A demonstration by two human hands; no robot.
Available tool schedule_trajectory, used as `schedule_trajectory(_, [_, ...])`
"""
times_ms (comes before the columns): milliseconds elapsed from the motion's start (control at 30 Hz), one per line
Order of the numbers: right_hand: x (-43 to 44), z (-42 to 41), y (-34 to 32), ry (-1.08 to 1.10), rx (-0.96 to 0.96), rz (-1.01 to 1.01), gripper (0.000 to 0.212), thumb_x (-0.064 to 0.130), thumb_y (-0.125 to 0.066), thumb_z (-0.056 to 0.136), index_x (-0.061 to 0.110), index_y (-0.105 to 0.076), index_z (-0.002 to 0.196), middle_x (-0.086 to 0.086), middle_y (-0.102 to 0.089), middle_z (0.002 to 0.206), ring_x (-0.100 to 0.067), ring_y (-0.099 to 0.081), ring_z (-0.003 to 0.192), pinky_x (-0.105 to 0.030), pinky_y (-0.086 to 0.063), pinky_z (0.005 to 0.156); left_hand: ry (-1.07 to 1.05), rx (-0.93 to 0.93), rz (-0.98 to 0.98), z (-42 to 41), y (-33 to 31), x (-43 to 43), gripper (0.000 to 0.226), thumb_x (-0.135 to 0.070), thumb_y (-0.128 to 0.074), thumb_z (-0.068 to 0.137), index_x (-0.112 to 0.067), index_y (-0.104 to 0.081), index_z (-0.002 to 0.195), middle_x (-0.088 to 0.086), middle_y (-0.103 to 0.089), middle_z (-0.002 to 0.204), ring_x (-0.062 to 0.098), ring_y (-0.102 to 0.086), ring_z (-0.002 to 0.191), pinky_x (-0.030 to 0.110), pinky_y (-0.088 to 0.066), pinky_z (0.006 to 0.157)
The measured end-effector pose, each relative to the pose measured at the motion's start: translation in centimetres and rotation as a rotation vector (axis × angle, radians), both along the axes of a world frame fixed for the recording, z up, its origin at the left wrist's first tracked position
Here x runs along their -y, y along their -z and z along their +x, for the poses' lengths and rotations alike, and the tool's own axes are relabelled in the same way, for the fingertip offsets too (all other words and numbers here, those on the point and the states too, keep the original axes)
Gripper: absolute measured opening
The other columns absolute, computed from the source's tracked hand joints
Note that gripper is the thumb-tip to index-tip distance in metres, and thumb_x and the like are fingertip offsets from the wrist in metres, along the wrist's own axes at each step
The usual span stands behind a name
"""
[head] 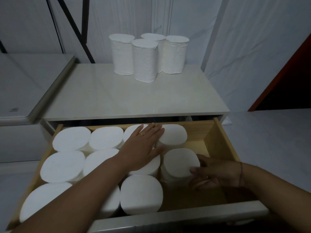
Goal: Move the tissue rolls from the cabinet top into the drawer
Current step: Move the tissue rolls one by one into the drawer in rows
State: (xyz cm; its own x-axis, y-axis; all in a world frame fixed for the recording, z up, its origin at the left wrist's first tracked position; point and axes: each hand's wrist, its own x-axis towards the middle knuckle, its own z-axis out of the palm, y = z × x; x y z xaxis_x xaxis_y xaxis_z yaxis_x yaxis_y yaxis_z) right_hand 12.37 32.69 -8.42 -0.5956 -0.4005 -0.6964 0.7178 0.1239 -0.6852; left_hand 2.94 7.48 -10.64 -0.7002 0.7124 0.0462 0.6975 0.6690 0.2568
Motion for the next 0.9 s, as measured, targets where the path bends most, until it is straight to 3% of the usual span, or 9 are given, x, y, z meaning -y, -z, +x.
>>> schedule_trajectory(100, [-0.2, -0.1, 0.3, 0.065, 0.057, 0.018, 0.066, 0.036, -0.077, 0.068, 0.031, -0.045, 0.125, -0.022, -0.051, 0.131, -0.039, -0.055, 0.117, -0.035, -0.056, 0.081, 0.002, 0.006, 0.01, 0.0, 0.0, 0.1, 0.072, -0.062, -0.004, 0.086, -0.027, -0.01, 0.149, -0.008, -0.003, 0.158, 0.006, 0.006, 0.144, 0.031, 0.007, 0.118])
schedule_trajectory(333, [0.9, -0.7, 0.9, 0.19, 0.092, -0.039, 0.05, 0.021, -0.075, 0.072, 0.019, -0.056, 0.118, -0.018, -0.056, 0.126, -0.036, -0.06, 0.112, -0.048, -0.051, 0.094, -0.002, -0.002, 0.002, 0.1, -0.1, 0.0, 0.076, -0.067, 0.002, 0.086, -0.027, -0.01, 0.15, -0.008, -0.004, 0.158, 0.006, 0.005, 0.144, 0.031, 0.006, 0.118])
schedule_trajectory(700, [2.4, -1.2, 1.3, 0.202, 0.022, -0.012, 0.051, 0.032, -0.072, 0.071, 0.019, -0.055, 0.118, -0.015, -0.055, 0.125, -0.033, -0.056, 0.113, -0.041, -0.054, 0.09, 0.004, -0.016, 0.01, 0.2, 0.3, -0.1, 0.075, -0.07, -0.002, 0.086, -0.029, -0.008, 0.149, -0.01, 0.001, 0.157, 0.005, 0.011, 0.143, 0.03, 0.01, 0.116])
schedule_trajectory(767, [2.4, -1.6, 0.7, 0.017, -0.083, 0.219, 0.053, 0.046, -0.067, 0.072, 0.023, -0.052, 0.117, -0.009, -0.057, 0.122, -0.025, -0.06, 0.105, -0.035, -0.054, 0.088, -0.001, -0.015, 0.033, 0.3, 0.3, 0.0, 0.076, -0.07, -0.001, 0.085, -0.029, -0.009, 0.149, -0.011, 0.0, 0.156, 0.004, 0.012, 0.143, 0.029, 0.01, 0.116])
schedule_trajectory(867, [2.2, -3.3, -2.2, -0.357, -0.524, 0.812, 0.037, 0.056, -0.056, 0.081, 0.025, -0.058, 0.101, -0.002, -0.065, 0.101, -0.018, -0.062, 0.084, -0.03, -0.054, 0.076, -0.016, 0.008, 0.061, 0.4, 0.2, 0.0, 0.077, -0.071, -0.001, 0.085, -0.03, -0.01, 0.149, -0.011, -0.002, 0.157, 0.002, 0.011, 0.143, 0.029, 0.008, 0.117])
schedule_trajectory(900, [2.0, -4.1, -3.6, -0.377, -0.645, 0.895, 0.039, 0.056, -0.055, 0.081, 0.021, -0.063, 0.096, -0.003, -0.068, 0.094, -0.019, -0.064, 0.081, -0.031, -0.055, 0.073, -0.02, 0.018, 0.069, 0.3, 0.2, 0.0, 0.077, -0.071, -0.001, 0.085, -0.03, -0.011, 0.149, -0.011, -0.003, 0.157, 0.002, 0.011, 0.143, 0.029, 0.008, 0.117])
